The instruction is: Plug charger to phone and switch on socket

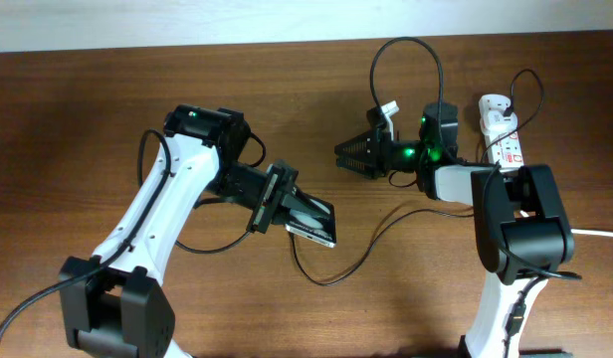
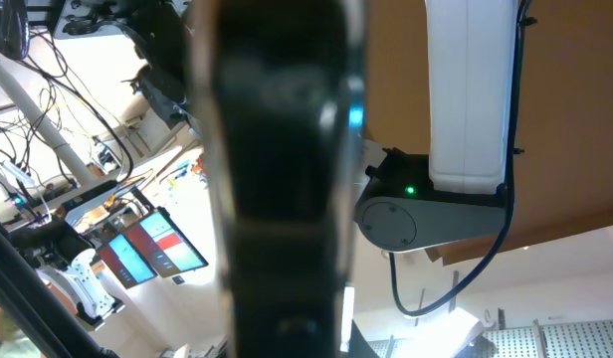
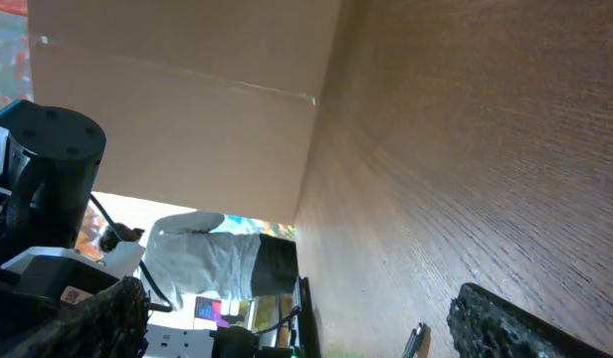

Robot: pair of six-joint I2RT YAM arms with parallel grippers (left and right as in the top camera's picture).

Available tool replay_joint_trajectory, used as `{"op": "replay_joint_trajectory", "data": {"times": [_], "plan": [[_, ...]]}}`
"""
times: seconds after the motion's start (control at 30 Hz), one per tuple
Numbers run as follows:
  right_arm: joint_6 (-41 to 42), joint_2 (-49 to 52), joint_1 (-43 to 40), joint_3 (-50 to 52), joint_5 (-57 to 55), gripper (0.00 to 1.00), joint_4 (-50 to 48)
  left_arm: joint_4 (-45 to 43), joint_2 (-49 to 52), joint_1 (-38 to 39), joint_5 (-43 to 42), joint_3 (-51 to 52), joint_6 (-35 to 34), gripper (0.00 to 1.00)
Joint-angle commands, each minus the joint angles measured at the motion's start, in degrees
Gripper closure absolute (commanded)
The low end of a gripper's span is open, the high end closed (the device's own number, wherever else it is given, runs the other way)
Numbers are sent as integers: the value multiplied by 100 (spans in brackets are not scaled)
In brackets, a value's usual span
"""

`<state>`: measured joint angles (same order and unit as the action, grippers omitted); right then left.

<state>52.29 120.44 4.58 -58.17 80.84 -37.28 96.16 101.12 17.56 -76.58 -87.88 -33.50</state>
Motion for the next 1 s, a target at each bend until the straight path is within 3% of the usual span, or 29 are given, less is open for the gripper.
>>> {"op": "replay_joint_trajectory", "data": {"times": [0.0, 0.97], "plan": [[-87, -13, -11, 13, -55, 1, 2, -9, -140, -9, -315, -22, -20, 100], [-87, -13, -11, 13, -55, 1, 2, -9, -140, -9, 96, -22, -35, 100]]}}
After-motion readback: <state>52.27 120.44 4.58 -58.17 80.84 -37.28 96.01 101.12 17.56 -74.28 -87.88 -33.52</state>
